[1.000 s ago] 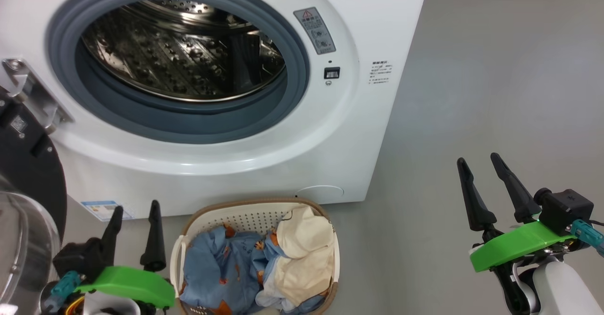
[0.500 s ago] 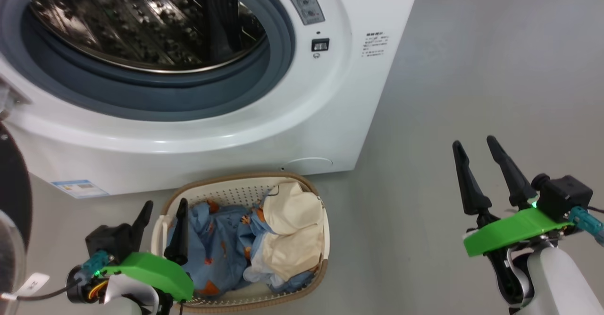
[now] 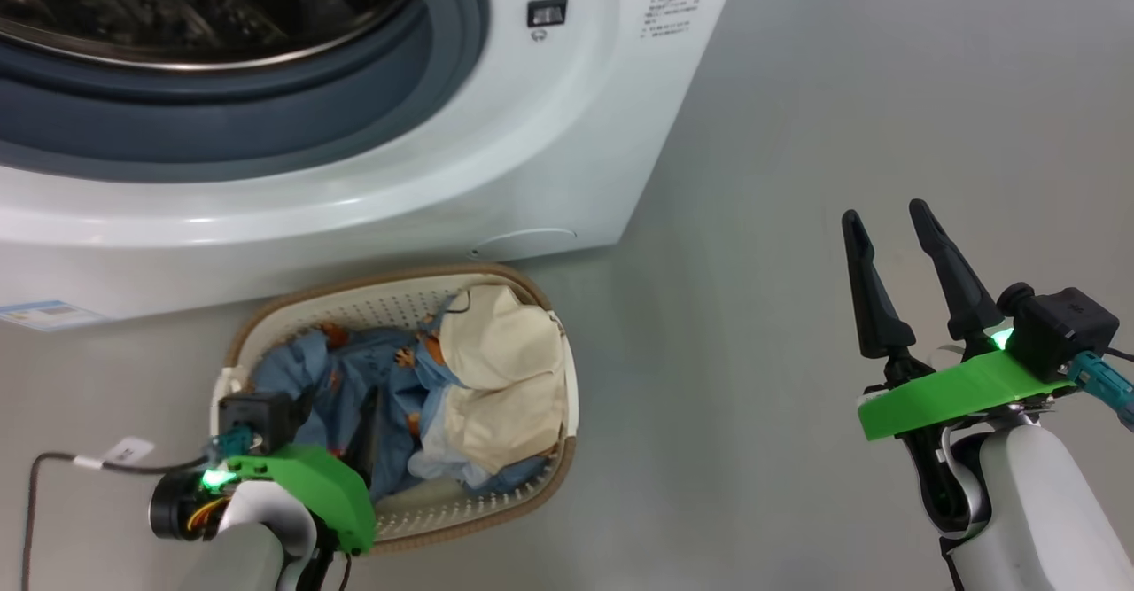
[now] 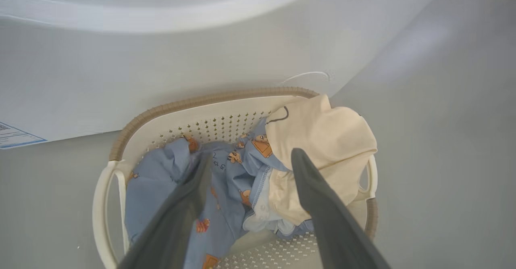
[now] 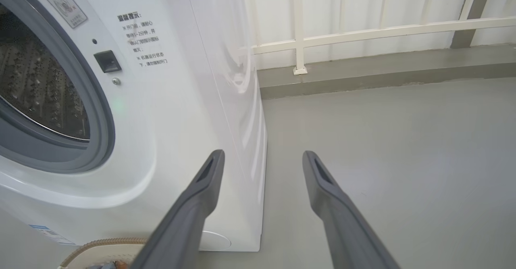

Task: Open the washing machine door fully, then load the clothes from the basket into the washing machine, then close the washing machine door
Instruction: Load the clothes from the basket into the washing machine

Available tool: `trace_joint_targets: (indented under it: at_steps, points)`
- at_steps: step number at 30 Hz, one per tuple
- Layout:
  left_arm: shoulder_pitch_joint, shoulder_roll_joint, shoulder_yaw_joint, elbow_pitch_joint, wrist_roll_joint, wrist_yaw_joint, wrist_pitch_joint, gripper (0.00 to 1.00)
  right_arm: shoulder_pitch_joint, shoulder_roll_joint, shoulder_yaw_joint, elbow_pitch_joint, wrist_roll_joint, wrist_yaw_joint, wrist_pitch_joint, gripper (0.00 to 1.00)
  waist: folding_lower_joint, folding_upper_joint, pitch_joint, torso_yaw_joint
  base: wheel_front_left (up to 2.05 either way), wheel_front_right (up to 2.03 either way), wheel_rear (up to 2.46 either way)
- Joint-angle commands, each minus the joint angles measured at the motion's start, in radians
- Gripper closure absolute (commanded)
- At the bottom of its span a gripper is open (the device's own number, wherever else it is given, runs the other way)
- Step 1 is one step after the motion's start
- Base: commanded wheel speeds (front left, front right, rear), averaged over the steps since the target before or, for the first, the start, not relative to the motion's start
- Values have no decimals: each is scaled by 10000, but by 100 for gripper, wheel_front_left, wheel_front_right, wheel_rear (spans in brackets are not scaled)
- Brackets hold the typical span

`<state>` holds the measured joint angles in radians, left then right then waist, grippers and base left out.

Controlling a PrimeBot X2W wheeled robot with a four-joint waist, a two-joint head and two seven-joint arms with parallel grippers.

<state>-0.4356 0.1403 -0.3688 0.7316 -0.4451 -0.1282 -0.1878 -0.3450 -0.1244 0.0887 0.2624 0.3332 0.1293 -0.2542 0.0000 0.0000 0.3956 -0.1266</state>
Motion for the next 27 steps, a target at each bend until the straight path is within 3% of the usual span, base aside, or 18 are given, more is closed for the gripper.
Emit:
trace_joint_targets:
  at_steps: [1, 6, 17, 27]
  points:
    - [-271, 241, 153, 17, -9, -12, -9, 0, -118, 53, 161, -269, -63, 14, -76, 0, 0, 0, 472, -353, 0, 0, 0]
    - [-931, 294, -1021, 835, -353, -21, 199, 0, -292, 189, 179, -364, -124, 14, -76, 0, 0, 0, 964, -562, 0, 0, 0]
    - [-2195, 979, -3497, 1956, -1571, -23, 639, 0, -636, 448, 240, -529, -139, 14, -76, 0, 0, 0, 2061, -1156, 0, 0, 0]
    - [-2986, 1664, -5435, 2102, -2726, -24, 859, 0, -816, 657, 371, -496, 21, 14, -76, 0, 0, 0, 2980, -1676, 0, 0, 0]
